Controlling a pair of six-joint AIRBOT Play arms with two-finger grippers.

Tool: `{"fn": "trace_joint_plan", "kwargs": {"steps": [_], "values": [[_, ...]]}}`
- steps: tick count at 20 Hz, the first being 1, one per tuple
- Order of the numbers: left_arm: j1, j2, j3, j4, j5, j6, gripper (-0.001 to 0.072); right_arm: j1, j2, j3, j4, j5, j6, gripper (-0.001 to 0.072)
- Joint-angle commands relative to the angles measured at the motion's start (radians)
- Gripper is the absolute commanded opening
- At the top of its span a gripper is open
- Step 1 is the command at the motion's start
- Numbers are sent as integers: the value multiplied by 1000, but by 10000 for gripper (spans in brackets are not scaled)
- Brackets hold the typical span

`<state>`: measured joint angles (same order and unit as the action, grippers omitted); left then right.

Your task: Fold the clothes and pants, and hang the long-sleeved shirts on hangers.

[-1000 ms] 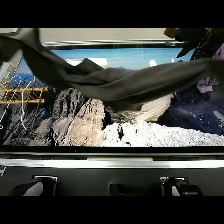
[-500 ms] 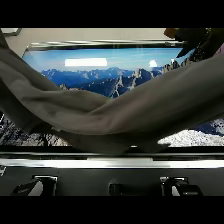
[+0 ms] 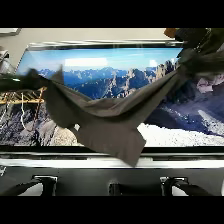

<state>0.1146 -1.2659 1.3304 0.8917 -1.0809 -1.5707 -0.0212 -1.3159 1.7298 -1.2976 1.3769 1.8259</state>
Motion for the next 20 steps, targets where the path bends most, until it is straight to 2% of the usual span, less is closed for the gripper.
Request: {"fn": "trace_joint_plan", "kwargs": {"steps": [1, 6, 7, 9, 10, 14, 16, 18, 20], "values": [[-69, -259, -28, 27, 95, 23, 19, 1, -307, -5, 47, -67, 4, 32], [-83, -432, -27, 26, 140, 27, 19, 1, -503, -5, 210, -169, 4, 34], [-82, -442, -27, 29, 141, 30, 19, 1, -507, -5, 216, -176, 4, 74], [-78, -443, -27, 29, 140, 56, 20, -11, -498, -5, 216, -151, -3, 360], [-76, -441, -27, 29, 136, 58, 19, -25, -485, -5, 221, -115, -31, 413], [-45, -434, -27, 28, 91, 60, 20, -149, -381, -6, 228, 121, -224, 412], [-26, -430, -27, 28, 47, 61, 19, -237, -298, -47, 211, 200, -287, 412], [-9, -429, -27, 28, 2, 64, 19, -318, -185, -199, 251, 203, -346, 409], [-4, -429, -27, 28, -20, 72, 19, -369, -63, -443, 336, 160, -389, 411]]}}
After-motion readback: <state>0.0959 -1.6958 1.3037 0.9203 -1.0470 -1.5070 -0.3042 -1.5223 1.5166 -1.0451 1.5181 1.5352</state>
